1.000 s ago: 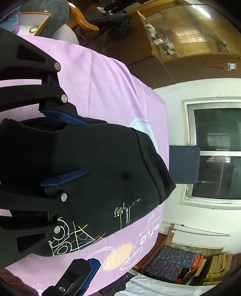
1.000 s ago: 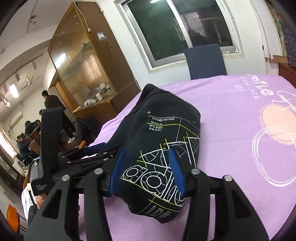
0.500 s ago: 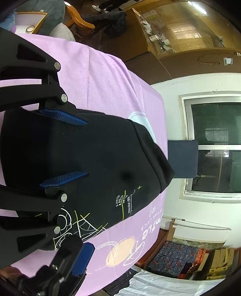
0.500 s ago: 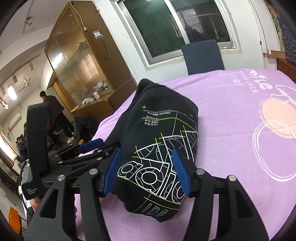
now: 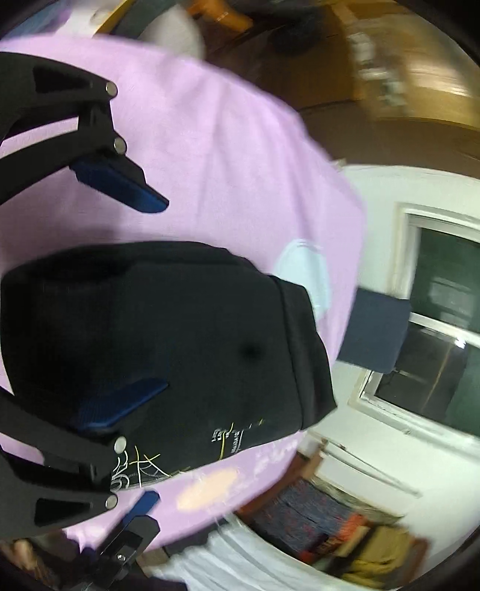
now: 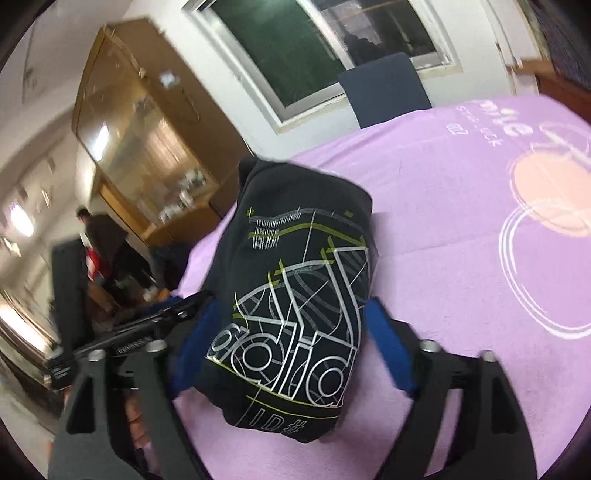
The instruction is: Fold large clothes
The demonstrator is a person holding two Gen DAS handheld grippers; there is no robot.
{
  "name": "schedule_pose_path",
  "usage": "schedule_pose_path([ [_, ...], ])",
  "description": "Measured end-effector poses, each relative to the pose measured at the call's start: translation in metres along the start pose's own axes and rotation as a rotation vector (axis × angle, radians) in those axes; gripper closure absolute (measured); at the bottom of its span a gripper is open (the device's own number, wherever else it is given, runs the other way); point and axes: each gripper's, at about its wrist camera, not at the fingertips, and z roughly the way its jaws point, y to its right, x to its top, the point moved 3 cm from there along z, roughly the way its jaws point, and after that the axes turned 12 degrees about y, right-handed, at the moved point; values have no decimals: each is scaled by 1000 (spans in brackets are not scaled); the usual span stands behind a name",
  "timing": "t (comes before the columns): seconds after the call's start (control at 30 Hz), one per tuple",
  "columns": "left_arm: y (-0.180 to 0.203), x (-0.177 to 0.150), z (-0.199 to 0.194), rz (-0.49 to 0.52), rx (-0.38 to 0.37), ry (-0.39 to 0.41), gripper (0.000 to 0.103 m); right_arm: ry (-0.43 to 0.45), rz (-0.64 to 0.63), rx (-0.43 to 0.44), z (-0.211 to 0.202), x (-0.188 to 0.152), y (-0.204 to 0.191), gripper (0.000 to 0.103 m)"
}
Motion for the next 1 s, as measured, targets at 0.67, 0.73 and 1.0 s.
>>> schedule_pose_path([
  [0.67,0,-25,38,-244,-326,-163,16,-214,138,49,80,-17,19,4],
  [0.73,-3,-25,38,-271,-353,-161,21,-201,105,32,87,-17,14,4],
  [1.0,13,-20,22,-207,-399,-96,43,-154,133,86,81,-16,14,21],
])
